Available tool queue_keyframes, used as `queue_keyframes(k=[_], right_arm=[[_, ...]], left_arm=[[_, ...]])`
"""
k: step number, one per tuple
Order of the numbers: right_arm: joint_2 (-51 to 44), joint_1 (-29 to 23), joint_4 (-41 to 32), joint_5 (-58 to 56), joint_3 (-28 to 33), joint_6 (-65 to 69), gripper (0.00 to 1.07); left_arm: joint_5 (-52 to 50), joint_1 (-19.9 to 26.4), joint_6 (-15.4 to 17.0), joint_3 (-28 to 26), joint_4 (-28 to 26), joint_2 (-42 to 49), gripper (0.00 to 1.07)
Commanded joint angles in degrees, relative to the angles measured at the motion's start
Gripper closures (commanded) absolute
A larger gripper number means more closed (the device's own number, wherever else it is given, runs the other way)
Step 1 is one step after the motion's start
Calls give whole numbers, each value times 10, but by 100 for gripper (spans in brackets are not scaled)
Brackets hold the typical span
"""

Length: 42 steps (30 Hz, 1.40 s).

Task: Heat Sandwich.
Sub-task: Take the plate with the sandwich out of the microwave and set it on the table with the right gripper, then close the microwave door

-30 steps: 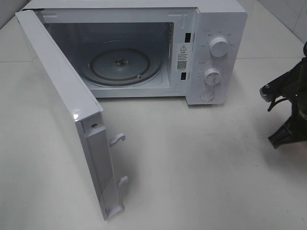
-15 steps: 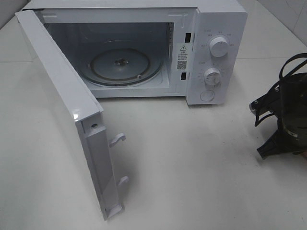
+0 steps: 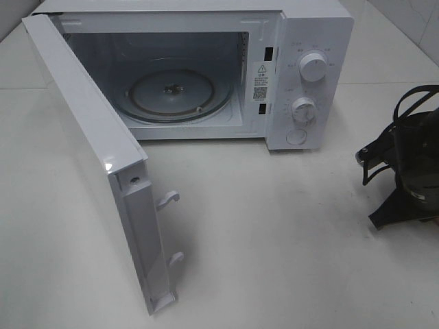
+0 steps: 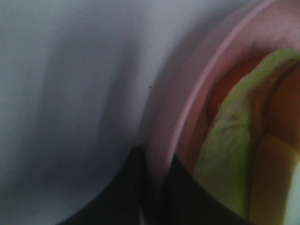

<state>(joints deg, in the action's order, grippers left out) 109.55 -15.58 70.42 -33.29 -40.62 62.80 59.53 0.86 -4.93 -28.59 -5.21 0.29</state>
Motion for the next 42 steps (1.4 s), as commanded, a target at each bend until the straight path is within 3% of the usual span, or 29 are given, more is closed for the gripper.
queue_keyframes(k=[1,7,10,17,34,42], right_arm=[[5,3,3,-5,-1,3,100],[5,3,-14,-7,-1,-3,82],[-13,3,-28,-6,-1,-19,65],[-66,3,-96,-15,-1,-81,48],[-252,3,-350,-34,-1,-325,30],[-345,1,-431,-57,-1,-391,31]], left_arm=[[-2,1,-1,2,-2,15,9],[-2,1,-1,2,-2,15,9],[-2,1,-1,2,-2,15,9],[-2,1,-1,2,-2,15,9],[-2,1,-1,2,-2,15,9],[-2,1,-1,2,-2,15,9]])
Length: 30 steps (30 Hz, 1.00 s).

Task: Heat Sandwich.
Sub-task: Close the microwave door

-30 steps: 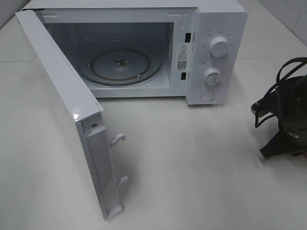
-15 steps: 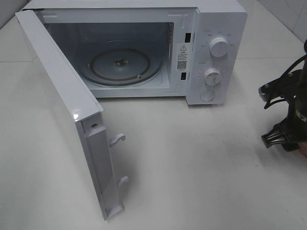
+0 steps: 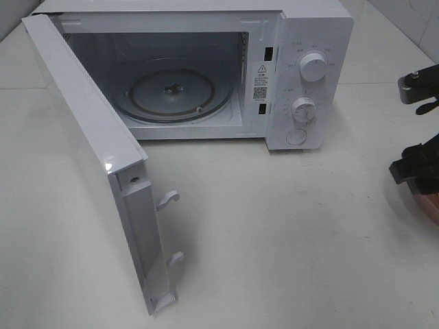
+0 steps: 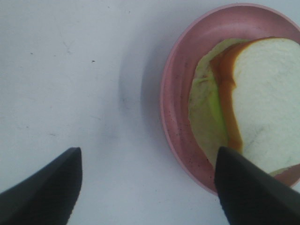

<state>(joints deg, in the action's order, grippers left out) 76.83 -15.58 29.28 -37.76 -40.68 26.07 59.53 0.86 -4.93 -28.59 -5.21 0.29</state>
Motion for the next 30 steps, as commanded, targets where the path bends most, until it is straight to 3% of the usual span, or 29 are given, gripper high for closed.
queue_keyframes(k=[1,12,30], right_arm=[[-46,1,-42,-21,-1,-41,31],[-184,1,-152,-83,-1,-123,31],[-376,1,-156,-154,1,-143,31]], left_arm=[[-2,1,-1,2,-2,15,9],[-2,1,-1,2,-2,15,9],[-2,1,-1,2,-2,15,9]])
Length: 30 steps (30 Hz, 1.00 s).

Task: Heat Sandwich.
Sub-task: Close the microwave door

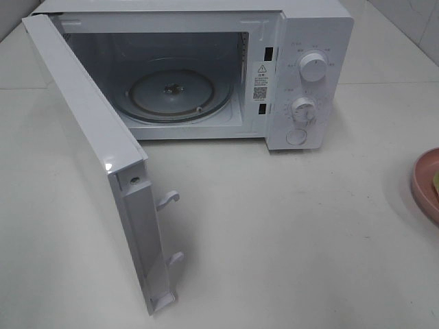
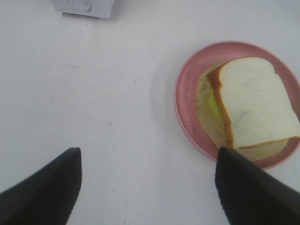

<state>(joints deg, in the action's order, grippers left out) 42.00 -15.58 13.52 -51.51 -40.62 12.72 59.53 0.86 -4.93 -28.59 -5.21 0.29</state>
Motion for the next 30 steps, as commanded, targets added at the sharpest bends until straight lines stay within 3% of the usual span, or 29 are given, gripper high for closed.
queue_keyframes(k=[1,13,20,30], right_arm=[[-38,1,2,-20,1,-11,31],[-218,3,1,-50,87,-23,31],[-258,3,-21,-82,87,-23,31],[-344,64,-34,-73,106,-28,31]], left_arm=[[-2,1,-1,2,-2,15,9],[-2,1,-1,2,-2,15,9],[-2,1,-1,2,-2,15,9],[-2,1,-1,2,-2,15,9]])
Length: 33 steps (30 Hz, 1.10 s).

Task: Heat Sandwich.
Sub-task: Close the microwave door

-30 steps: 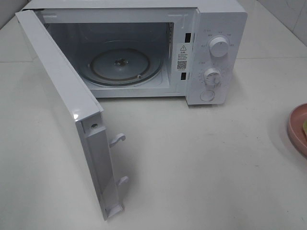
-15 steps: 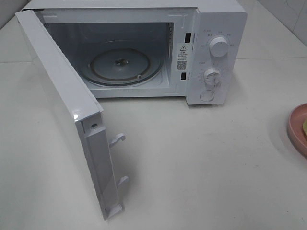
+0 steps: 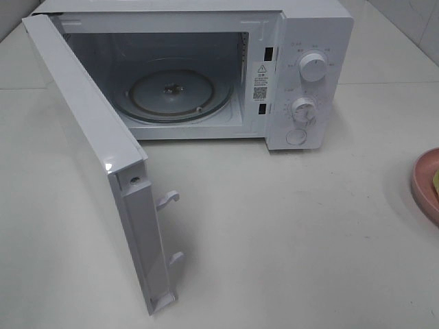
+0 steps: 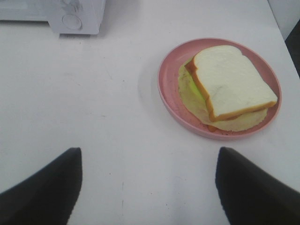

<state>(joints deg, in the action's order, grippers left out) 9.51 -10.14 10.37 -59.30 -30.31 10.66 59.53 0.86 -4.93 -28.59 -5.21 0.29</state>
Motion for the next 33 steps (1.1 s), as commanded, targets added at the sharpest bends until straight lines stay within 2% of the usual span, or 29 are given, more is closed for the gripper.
queue_keyframes(k=[1,10,33], right_arm=[[-27,9,-2,5,4,-7,31],[-115,22,-5,-7,13,-11,31],[-113,34,-11,-6,13,-19,31]], left_arm=[[-2,1,-1,2,-2,15,9],[-2,1,-1,2,-2,15,9],[-2,1,-1,2,-2,15,9]])
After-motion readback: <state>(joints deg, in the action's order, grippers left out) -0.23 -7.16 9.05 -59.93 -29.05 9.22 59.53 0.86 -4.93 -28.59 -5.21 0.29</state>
